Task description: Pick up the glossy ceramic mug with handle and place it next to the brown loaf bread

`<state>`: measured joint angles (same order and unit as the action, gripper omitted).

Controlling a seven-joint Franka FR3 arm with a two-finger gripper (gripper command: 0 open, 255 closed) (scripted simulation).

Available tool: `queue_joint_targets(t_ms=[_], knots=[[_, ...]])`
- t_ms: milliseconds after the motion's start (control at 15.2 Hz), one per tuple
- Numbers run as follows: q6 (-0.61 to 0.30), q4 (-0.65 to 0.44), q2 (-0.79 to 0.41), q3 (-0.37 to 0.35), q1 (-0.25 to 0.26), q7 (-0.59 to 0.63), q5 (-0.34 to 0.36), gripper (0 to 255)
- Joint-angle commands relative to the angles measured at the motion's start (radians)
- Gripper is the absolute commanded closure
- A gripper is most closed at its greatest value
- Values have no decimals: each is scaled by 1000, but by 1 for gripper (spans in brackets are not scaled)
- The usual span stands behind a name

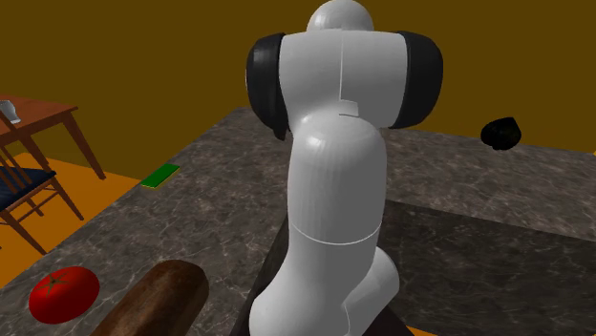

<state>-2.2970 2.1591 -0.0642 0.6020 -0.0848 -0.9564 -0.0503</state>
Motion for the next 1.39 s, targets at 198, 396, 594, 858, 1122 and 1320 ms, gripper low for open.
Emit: queue_joint_targets(t_ms=[198,396,594,858,1122,1320], knots=[[64,-31,40,1,5,23,32,255],[103,-54,60,0,6,33,46,255],[142,-78,77,-1,7,42,59,255],[194,-114,98,-4,9,52,72,255],[247,-153,114,-7,10,59,82,255],[287,-185,123,-9,11,63,87,255]])
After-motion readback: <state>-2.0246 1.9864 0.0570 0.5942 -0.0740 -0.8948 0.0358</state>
